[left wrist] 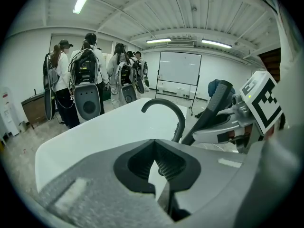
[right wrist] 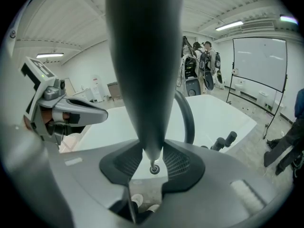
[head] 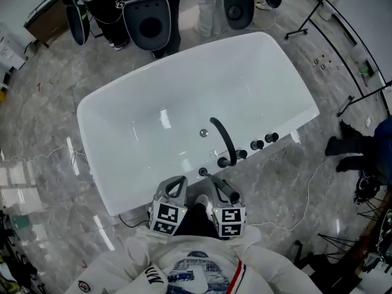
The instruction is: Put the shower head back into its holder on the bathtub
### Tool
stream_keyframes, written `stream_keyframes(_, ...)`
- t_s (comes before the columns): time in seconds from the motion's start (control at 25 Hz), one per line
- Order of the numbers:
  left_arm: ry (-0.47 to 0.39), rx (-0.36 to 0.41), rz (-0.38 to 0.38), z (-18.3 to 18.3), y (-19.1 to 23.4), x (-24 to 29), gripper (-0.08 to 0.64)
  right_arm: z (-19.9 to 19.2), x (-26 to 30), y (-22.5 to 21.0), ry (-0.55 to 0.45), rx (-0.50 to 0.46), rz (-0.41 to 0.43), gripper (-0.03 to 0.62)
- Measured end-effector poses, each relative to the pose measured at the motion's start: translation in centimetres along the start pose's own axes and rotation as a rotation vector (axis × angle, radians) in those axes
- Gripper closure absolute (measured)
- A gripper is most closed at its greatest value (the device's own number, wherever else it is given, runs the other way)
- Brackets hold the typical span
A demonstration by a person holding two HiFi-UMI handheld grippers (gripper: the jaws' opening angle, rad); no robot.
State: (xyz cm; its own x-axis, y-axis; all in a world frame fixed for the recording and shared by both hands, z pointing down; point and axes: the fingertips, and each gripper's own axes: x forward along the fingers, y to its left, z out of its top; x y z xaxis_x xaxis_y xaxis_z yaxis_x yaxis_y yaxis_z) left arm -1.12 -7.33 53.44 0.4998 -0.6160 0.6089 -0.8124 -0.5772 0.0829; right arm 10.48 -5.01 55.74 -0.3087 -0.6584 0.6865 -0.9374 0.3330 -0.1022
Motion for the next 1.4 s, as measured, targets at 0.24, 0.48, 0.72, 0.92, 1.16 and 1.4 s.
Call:
stream_keyframes(0.24, 0.021, -0.002, -0.028, -1.4, -0.2, 1.2, 0.56, -1.0, 0.9, 0.0, 0.013, 0.013, -0.018, 0.456)
stream_keyframes(0.48, 0.034, -0.003, -0.046, -2.9, 0.1, 1.9, 0.558, -2.2, 1.8, 0.1, 0.022, 0.028, -0.032, 0.456)
stream_keyframes(0.72, 0.04, -0.02, -0.041, -4.3, 0.7, 2.9, 0.56, -3.0, 2.6, -0.2, 0.025, 0.044, -0.043, 0.456)
stream_keyframes(0.92, 0.033, -0.009, -0.054, -4.8, 0.4, 4.2, 0.56, -3.5, 3.4, -0.3, 0.021, 0.045, -0.054, 0.456)
stream_keyframes(1.16, 0.031, -0.027, -0.059, -5.9, 0.2, 5.7, 0.558, -4.4, 4.6, -0.2, 0.024, 0.048, -0.058, 0.456)
stream_keyframes(1.4, 0.038, -0.042, -0.059, -7.6, 0.0, 7.1, 0.558, -6.0, 5.7, -0.4, 0.035, 0.059, -0.063, 0.456)
